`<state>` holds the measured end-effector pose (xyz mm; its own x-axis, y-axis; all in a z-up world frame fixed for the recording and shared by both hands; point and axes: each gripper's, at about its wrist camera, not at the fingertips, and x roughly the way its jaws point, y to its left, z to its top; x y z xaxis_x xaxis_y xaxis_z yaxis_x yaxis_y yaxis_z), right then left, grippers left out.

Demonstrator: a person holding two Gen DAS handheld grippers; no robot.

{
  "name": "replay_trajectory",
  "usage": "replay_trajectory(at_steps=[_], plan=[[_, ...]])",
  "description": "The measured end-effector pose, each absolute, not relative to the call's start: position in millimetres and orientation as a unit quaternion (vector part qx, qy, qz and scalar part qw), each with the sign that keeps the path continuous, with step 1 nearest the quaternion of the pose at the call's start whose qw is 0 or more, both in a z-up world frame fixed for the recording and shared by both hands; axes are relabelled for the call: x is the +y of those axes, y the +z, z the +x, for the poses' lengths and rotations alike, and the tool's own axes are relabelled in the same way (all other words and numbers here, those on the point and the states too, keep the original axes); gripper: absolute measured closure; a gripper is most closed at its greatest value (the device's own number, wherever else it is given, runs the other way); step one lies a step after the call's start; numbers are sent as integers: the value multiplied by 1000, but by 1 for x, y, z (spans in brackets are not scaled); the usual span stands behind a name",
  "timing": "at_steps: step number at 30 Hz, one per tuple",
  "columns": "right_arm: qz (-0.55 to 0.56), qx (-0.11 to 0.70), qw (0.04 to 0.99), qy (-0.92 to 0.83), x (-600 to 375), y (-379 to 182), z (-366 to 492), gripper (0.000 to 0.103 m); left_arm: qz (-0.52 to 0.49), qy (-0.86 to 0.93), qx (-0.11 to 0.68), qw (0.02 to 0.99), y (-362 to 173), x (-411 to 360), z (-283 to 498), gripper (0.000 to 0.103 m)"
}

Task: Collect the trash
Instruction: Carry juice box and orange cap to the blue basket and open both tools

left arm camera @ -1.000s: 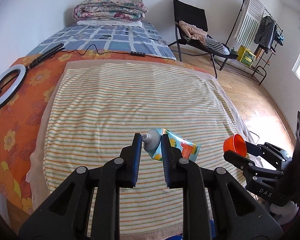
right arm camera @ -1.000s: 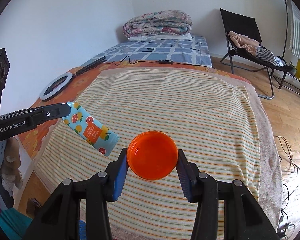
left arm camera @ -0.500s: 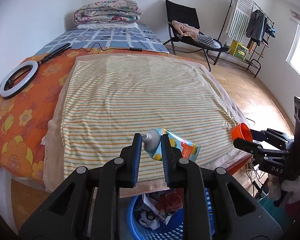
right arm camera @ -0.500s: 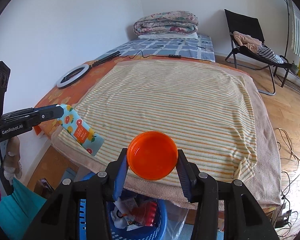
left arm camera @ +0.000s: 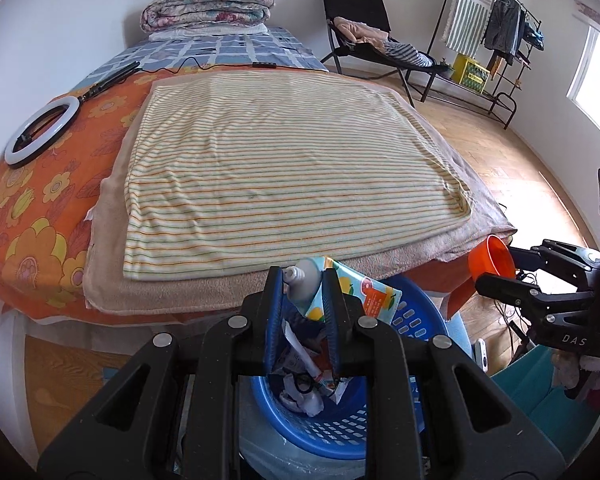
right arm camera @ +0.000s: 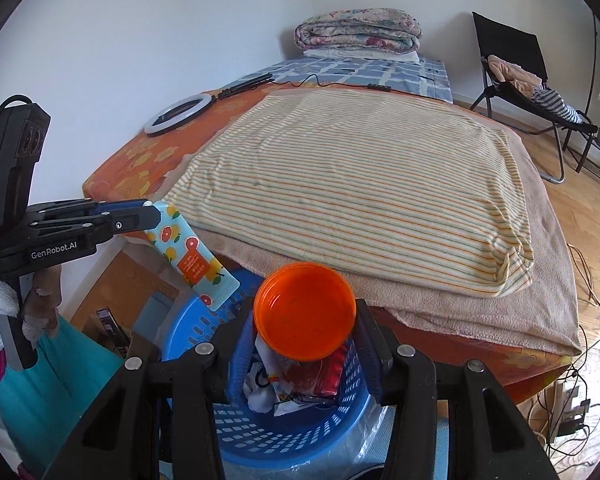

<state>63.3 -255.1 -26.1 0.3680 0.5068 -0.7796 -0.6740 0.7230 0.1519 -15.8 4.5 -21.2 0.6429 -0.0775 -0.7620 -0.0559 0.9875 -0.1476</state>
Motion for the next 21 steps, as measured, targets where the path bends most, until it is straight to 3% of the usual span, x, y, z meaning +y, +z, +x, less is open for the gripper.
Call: replay_trajectory(at_steps=[21], plan=[[-113, 477, 790, 367, -253, -80, 30, 55, -48, -9, 489, 871, -86, -18, -39, 85]])
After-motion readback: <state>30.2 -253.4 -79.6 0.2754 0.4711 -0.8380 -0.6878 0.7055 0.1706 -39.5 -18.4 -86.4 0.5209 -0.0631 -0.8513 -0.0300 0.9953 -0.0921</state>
